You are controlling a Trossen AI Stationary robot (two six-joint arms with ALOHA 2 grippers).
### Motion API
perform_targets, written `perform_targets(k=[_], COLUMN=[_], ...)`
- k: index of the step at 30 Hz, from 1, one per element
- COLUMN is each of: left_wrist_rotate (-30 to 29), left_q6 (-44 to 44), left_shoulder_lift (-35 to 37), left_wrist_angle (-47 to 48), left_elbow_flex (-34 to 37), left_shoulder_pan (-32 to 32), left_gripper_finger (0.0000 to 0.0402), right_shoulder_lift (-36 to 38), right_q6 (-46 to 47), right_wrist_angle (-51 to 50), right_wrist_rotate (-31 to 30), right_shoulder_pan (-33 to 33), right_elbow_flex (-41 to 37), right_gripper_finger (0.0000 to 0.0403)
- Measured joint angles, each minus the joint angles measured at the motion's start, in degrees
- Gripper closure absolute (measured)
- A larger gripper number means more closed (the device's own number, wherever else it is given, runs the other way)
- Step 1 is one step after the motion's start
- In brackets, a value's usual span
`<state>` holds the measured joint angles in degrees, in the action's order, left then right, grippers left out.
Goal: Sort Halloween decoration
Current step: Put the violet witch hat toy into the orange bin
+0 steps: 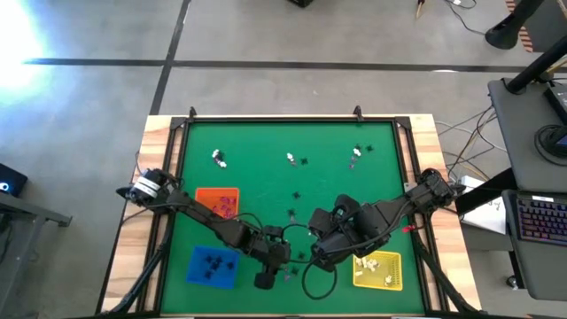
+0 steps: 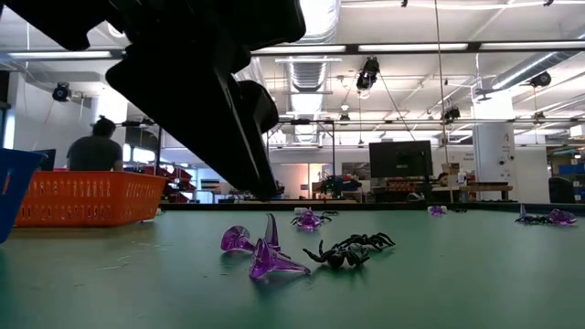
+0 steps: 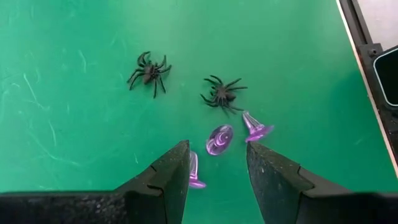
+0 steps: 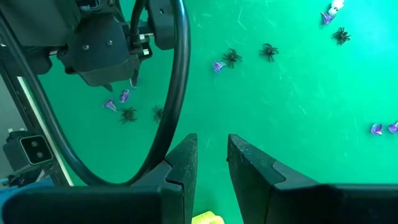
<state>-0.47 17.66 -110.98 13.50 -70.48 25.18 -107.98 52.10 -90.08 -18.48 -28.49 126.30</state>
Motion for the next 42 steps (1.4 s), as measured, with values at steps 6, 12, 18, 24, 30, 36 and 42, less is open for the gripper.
perform_targets(k=[6, 12, 18, 24, 30, 36, 42], left_wrist_rotate=[0.0, 0.1, 3.0, 3.1, 3.1, 3.6, 3.6], left_q6=[-0.5, 0.0, 1.6, 2.3, 1.0, 0.6, 0.2], left_shoulder_lift=[0.0, -0.4, -3.0, -3.6, -3.6, -4.4, -4.5], left_wrist_angle=[-1.6, -1.9, -3.3, -3.2, -3.3, -3.7, -4.7], left_elbow_flex=[0.0, 0.1, 0.1, -0.4, -0.7, -0.7, -0.8], left_shoulder_pan=[-0.2, -0.2, -0.2, -0.3, -0.3, -0.3, -0.3], left_gripper_finger=[0.0261, 0.0282, 0.0299, 0.0301, 0.0301, 0.0302, 0.0325], right_shoulder_lift=[0.0, 0.0, 0.0, 0.0, 0.0, 0.0, 0.0], right_q6=[1.1, 2.1, 2.9, 3.0, 3.0, 3.0, 3.0], right_wrist_angle=[0.0, 0.1, 0.2, 0.1, 0.1, 0.2, 0.1], right_wrist_rotate=[0.0, 0.0, 0.0, 0.0, 0.0, 0.0, 0.0], right_shoulder_pan=[0.0, 0.0, 0.0, 0.0, 0.0, 0.0, 0.0], right_elbow_flex=[0.0, 0.0, 0.0, 0.0, 0.0, 0.0, 0.0], right_gripper_finger=[0.0321, 0.0321, 0.0321, 0.0321, 0.0321, 0.0321, 0.0321])
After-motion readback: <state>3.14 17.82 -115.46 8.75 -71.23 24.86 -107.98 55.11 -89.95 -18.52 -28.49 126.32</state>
